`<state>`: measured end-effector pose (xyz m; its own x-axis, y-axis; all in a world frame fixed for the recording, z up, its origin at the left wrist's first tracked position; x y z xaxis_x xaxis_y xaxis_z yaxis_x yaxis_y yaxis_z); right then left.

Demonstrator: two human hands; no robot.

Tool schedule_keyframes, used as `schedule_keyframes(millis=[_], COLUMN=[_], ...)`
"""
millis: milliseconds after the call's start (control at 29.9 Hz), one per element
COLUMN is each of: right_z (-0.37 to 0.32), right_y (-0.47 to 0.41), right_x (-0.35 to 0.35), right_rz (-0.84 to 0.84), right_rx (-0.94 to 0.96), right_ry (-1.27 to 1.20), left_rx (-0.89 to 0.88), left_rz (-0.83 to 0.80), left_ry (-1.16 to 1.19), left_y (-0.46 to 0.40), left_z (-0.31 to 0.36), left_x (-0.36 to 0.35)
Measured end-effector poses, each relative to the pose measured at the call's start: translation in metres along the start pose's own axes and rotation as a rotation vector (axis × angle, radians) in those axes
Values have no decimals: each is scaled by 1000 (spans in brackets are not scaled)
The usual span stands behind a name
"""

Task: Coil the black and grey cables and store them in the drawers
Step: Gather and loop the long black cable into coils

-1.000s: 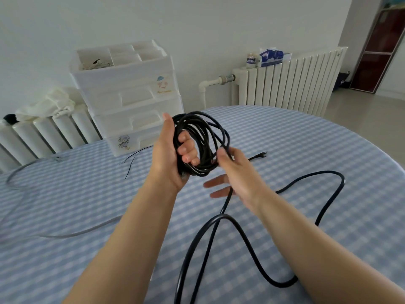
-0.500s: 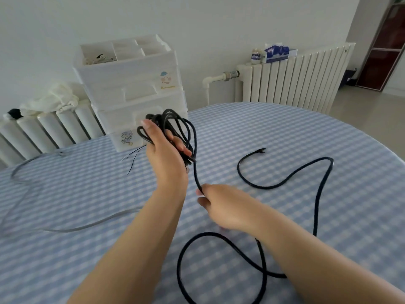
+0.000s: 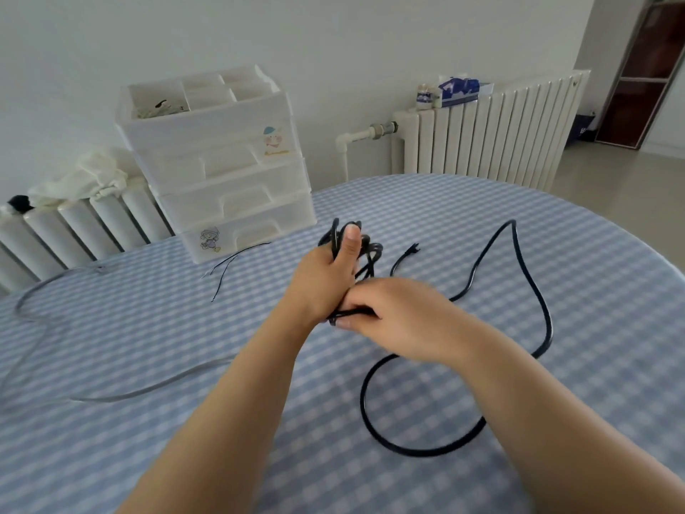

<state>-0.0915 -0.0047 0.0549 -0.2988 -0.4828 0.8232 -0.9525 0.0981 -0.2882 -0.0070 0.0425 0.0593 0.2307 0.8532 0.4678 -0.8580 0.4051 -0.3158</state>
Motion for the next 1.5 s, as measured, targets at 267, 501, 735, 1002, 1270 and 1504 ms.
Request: schedule_keyframes(millis=[267,501,735,1002,1270,1504], right_z=[40,55,65,77,68,61], right_y=[-11,-11,-16,-12,-14,-17], right_x=[24,44,43,47,34,21], right_rz=[211,369,328,359,344,209], right_rx=[-175,-207,-174,-262,-228,-285], right_ry=[-221,-160,-429,-316,-368,-808], left_rx=[131,159,225,237,322,472], left_rz=[-360,-550,-594,-652,-704,-782], left_ry=[90,280,408,438,598,881], left_y=[14,24,29,27,30,30], left_z=[-11,-1,-4,-2,-1,-3], left_x=[-24,-37,-45,-39,-38,-41])
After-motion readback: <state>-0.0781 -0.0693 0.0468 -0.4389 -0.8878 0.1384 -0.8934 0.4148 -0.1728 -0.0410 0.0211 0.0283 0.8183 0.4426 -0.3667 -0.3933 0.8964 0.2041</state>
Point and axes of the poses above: each hand's wrist, its own y-axis away from the middle knuckle, its own x-axis out of the back of the hand, z = x × y, the point moved 8 cm from there along -y, towards the middle knuckle, and after that the axes turned 13 degrees about z, right-handed, at the moved point
